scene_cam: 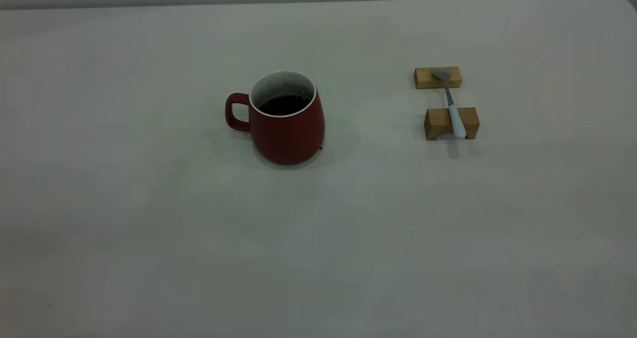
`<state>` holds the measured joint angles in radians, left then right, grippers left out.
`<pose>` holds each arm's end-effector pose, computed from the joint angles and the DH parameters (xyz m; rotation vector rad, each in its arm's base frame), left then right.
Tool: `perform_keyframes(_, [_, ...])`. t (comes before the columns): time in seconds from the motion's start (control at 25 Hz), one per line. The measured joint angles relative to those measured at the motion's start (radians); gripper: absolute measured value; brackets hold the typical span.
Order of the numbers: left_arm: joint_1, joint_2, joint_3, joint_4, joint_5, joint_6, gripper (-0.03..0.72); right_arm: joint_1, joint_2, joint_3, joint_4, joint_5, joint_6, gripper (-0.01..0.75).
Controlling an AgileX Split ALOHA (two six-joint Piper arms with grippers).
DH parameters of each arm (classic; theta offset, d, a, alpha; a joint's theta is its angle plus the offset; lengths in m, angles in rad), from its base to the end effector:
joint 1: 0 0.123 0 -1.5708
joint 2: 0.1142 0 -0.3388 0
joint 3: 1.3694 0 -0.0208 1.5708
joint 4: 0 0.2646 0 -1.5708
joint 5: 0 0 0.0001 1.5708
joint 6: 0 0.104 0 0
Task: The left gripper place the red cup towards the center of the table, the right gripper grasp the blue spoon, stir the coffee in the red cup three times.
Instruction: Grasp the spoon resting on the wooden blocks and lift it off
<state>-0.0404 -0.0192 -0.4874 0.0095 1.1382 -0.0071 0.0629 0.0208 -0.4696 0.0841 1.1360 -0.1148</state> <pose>-0.0406 0.0025 0.2665 0.0343 2.1149 -0.0168 -0.0337 0.0058 0.2631 -0.1976 2.1594 0.0733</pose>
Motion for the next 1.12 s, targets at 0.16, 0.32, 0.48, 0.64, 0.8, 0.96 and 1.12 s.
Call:
perform_keyframes(0.16, [0.000, 0.000, 0.000, -0.001, 0.000, 0.000, 0.243, 0.000, 0.000, 0.000, 0.000, 0.000, 0.000, 0.420])
perform_keyframes(0.32, [0.000, 0.000, 0.000, -0.001, 0.000, 0.001, 0.243, 0.000, 0.000, 0.000, 0.000, 0.000, 0.000, 0.420])
perform_keyframes(0.48, [0.000, 0.000, 0.001, -0.001, 0.000, 0.007, 0.243, 0.000, 0.000, 0.000, 0.000, 0.000, 0.000, 0.420])
perform_keyframes(0.64, [0.000, 0.000, 0.001, -0.001, 0.000, 0.007, 0.243, 0.000, 0.000, 0.000, 0.000, 0.000, 0.000, 0.420])
perform_keyframes(0.8, [0.000, 0.000, 0.001, -0.001, 0.000, 0.007, 0.243, 0.000, 0.000, 0.000, -0.001, 0.000, 0.006, 0.420])
perform_keyframes(0.96, [0.000, 0.000, 0.001, -0.001, 0.000, 0.007, 0.243, 0.000, 0.003, -0.002, -0.019, -0.007, 0.028, 0.422])
perform_keyframes(1.12, [0.000, 0.000, 0.001, -0.001, 0.000, 0.007, 0.243, 0.000, 0.111, -0.058, -0.058, -0.059, 0.051, 0.487])
